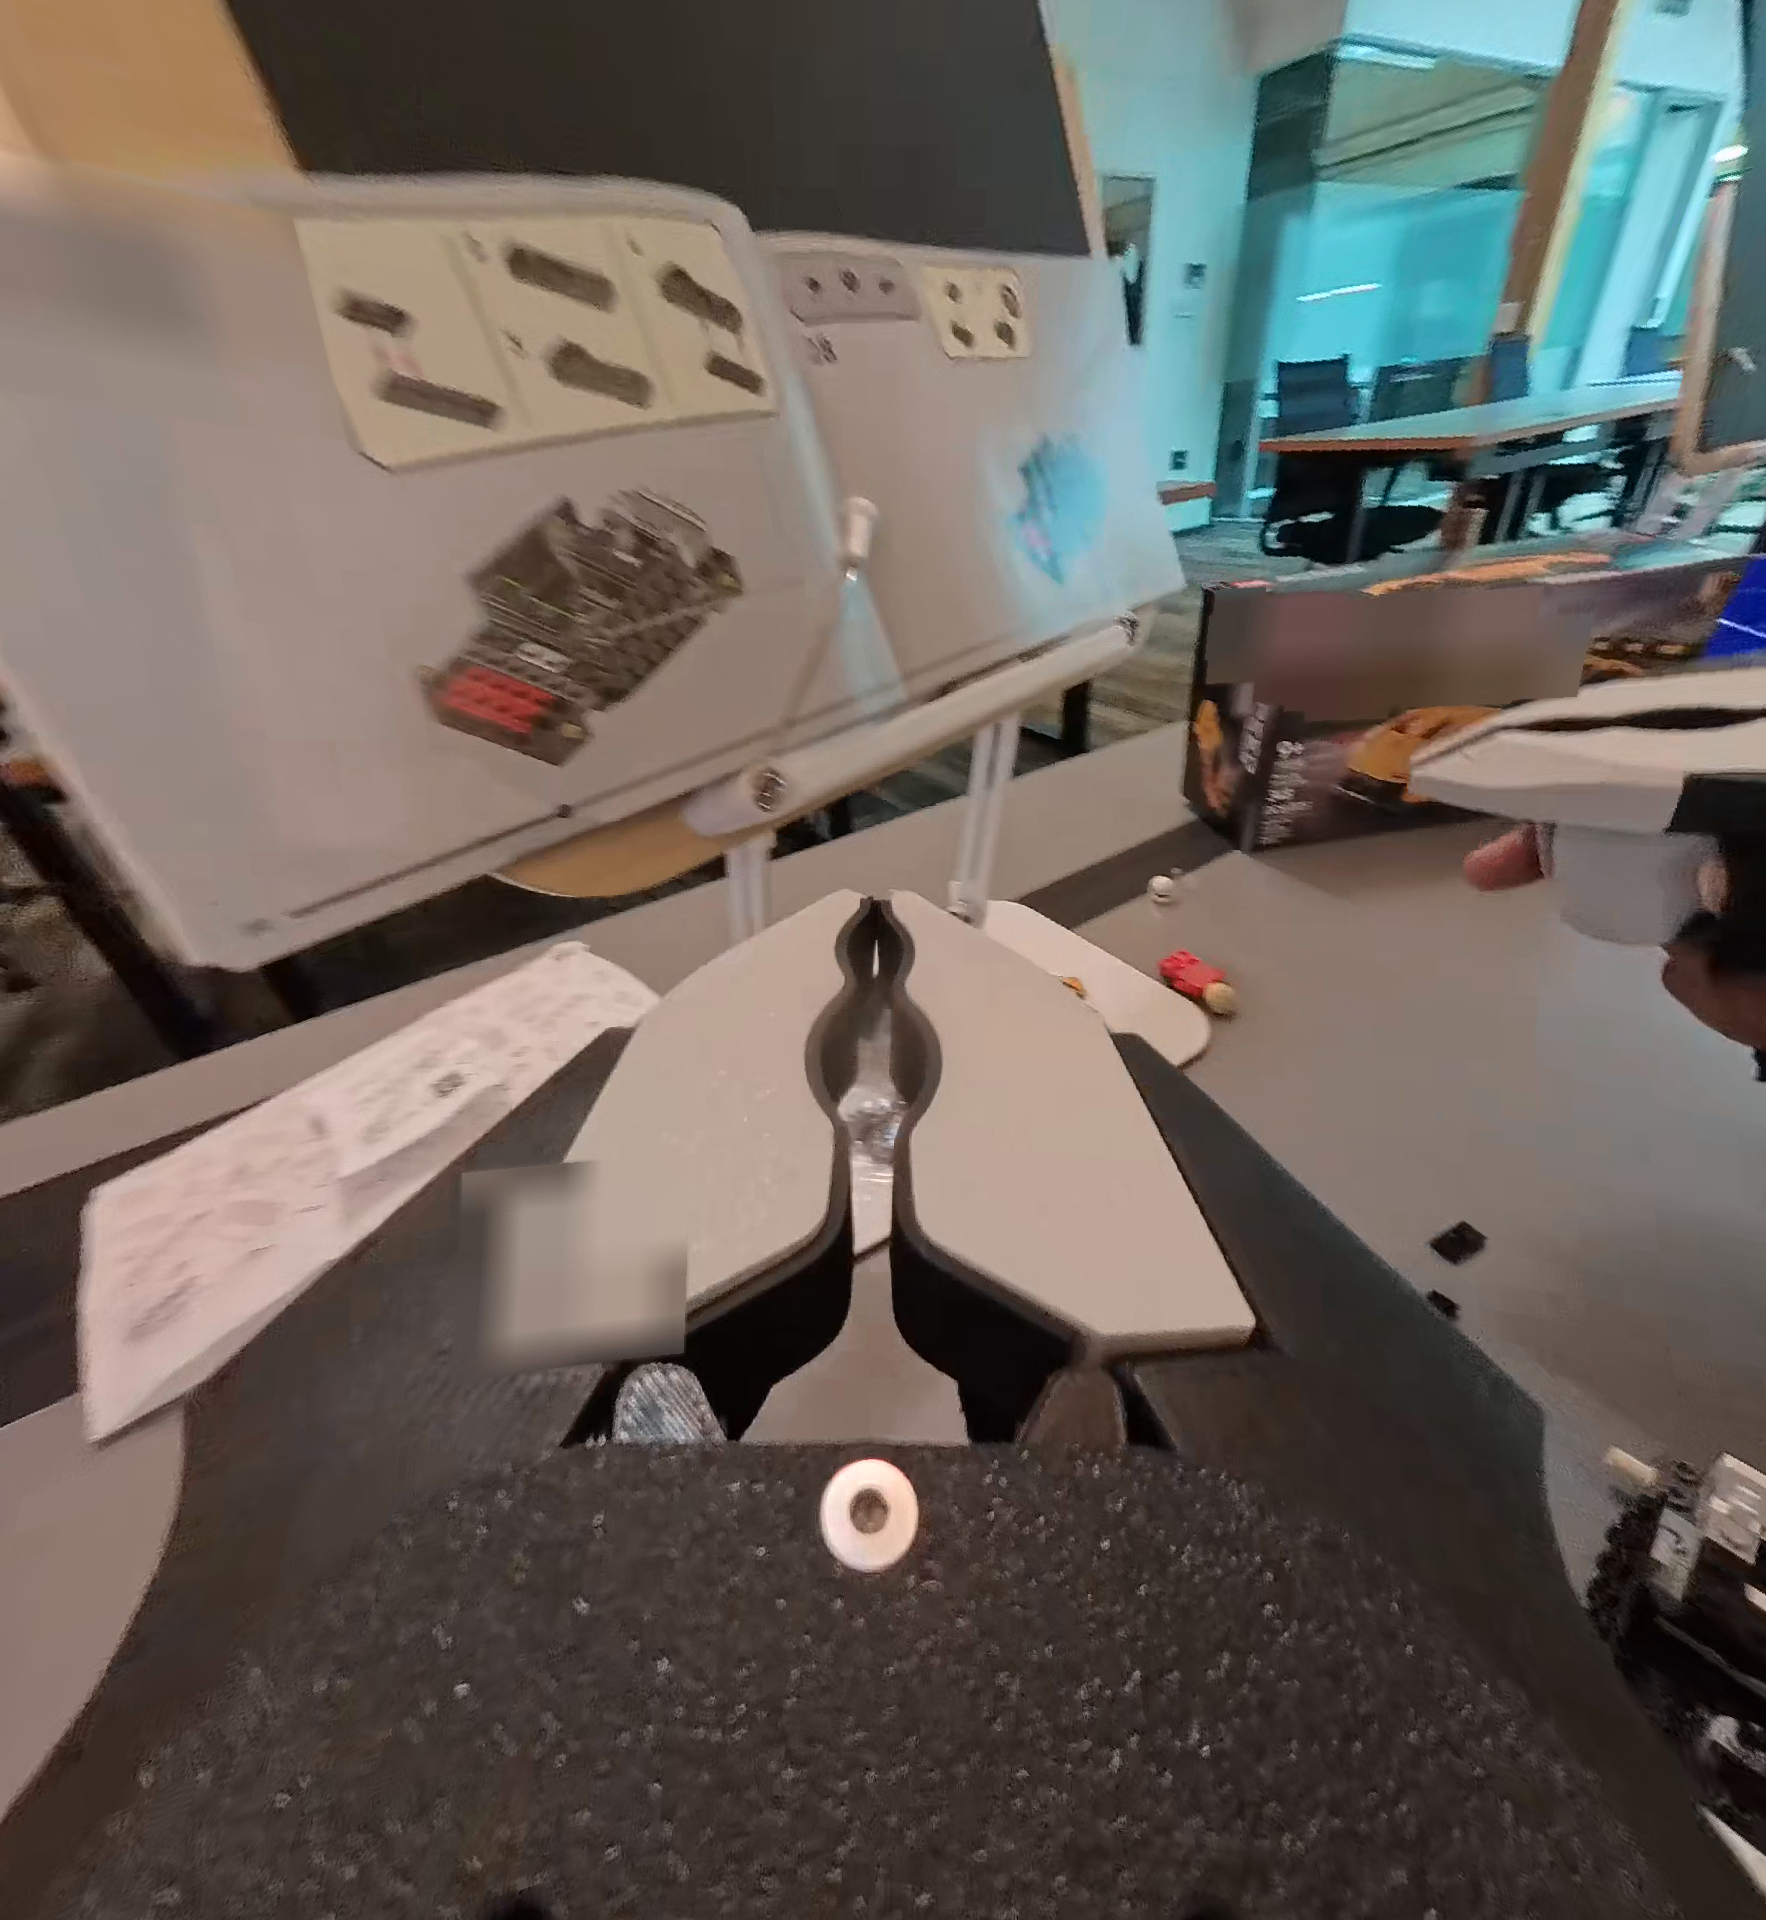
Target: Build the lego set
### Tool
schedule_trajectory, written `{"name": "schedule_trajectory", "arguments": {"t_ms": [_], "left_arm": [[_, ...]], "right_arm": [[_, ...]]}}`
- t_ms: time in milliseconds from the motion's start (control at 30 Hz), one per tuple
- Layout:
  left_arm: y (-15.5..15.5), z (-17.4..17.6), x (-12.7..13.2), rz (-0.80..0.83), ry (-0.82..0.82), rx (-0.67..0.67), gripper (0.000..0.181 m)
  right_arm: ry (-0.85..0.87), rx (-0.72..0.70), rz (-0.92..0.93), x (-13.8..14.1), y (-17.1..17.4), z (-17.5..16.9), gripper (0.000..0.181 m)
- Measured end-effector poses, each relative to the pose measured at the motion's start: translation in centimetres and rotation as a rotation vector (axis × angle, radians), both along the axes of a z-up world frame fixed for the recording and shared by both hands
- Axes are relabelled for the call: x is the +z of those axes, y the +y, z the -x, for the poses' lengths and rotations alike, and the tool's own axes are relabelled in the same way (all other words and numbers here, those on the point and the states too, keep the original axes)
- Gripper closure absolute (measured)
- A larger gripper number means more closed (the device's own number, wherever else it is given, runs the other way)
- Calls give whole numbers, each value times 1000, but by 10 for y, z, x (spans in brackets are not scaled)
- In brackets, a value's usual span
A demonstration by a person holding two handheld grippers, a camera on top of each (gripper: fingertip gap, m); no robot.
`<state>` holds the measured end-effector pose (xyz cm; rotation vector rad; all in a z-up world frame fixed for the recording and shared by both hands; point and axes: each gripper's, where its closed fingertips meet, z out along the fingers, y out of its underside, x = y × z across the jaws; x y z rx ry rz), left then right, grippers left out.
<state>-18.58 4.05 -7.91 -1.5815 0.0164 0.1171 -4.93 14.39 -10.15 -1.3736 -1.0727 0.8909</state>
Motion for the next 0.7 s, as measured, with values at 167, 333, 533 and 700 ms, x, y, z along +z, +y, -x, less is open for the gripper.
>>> {"name": "schedule_trajectory", "arguments": {"t_ms": [167,333,533,700], "left_arm": [[-44,33,42,-45,54,125,181],[-128,111,87,-25,77,342,173],[-223,249,21,676,-21,446,169],[-280,310,-94,1239,118,207,165]], "right_arm": [[1,-14,46,-3,11,-4,181],[21,-16,78,-2,20,-8,181],[23,7,115,-4,22,-7,181],[-16,67,97,-10,12,-2,181]]}}
